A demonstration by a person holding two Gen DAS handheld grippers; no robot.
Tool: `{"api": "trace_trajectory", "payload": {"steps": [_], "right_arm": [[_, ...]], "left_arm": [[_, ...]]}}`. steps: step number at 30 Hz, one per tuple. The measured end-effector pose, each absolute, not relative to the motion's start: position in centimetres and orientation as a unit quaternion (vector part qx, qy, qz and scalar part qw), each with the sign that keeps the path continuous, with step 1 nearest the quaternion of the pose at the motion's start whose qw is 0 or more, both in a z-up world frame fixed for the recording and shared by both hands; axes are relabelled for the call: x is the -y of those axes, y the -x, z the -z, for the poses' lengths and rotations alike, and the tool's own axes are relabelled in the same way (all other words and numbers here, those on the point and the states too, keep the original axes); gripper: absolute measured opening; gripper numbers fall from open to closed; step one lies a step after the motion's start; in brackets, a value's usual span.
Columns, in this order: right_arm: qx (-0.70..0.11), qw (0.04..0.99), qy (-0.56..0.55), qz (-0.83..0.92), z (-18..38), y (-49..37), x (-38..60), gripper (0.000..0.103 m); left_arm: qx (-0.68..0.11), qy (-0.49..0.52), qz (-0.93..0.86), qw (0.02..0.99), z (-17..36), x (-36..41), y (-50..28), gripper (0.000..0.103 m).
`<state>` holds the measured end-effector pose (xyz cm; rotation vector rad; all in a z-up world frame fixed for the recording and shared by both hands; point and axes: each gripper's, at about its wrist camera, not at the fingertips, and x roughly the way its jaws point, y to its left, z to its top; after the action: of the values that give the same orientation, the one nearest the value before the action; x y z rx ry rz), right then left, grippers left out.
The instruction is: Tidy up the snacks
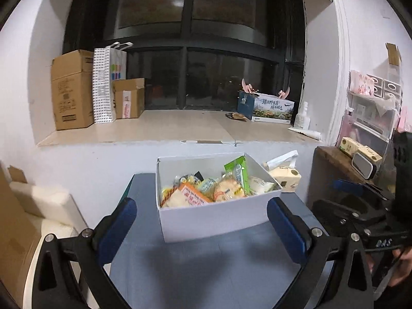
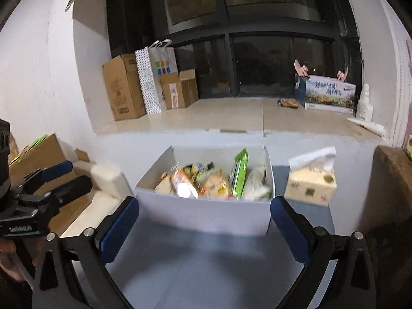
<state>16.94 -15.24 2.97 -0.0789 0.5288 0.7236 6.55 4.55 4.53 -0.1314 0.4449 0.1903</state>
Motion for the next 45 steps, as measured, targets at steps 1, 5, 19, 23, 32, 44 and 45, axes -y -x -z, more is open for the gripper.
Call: {"api": "trace_trajectory", "payload": {"steps": [1,5,19,23,32,44,45], "right_arm": [[-0.251,0.902,0.037,-0.349,-3.0,-16.1,15.7,0.103],[-0.245,0.902,0.032,-0.354,-2.7,-12.9,17.6,0.103],[-0.226,0.910,0.038,-0.344,-3.3,-9.5,19.3,0.103],[-0.228,0.909,0.040,-0.346,-3.2,-9.4,19.3,0.103],[-0.229,0.910,0.042,-0.344,-3.1,-9.3,19.1,0.103],[-0.229,0.910,0.041,-0.343,-3.2,-9.2,19.1,0.103],[-0.230,0.910,0.041,-0.342,-3.2,-9.3,19.1,0.103]], "left_arm": [[-0.220,0.067,-0.101,0.968,-4.5,-4.2,-5.7,0.103],[-0.223,0.078,-0.115,0.965,-4.2,-2.9,-3.1,0.103],[-0.244,0.069,-0.092,0.963,-3.9,-0.7,-1.9,0.103],[-0.245,0.070,-0.094,0.962,-4.0,-0.7,-1.9,0.103],[-0.247,0.067,-0.095,0.962,-4.0,-0.7,-1.8,0.103],[-0.252,0.064,-0.093,0.961,-3.9,-0.7,-1.9,0.103],[-0.253,0.063,-0.092,0.961,-3.9,-0.7,-2.0,0.103]]}}
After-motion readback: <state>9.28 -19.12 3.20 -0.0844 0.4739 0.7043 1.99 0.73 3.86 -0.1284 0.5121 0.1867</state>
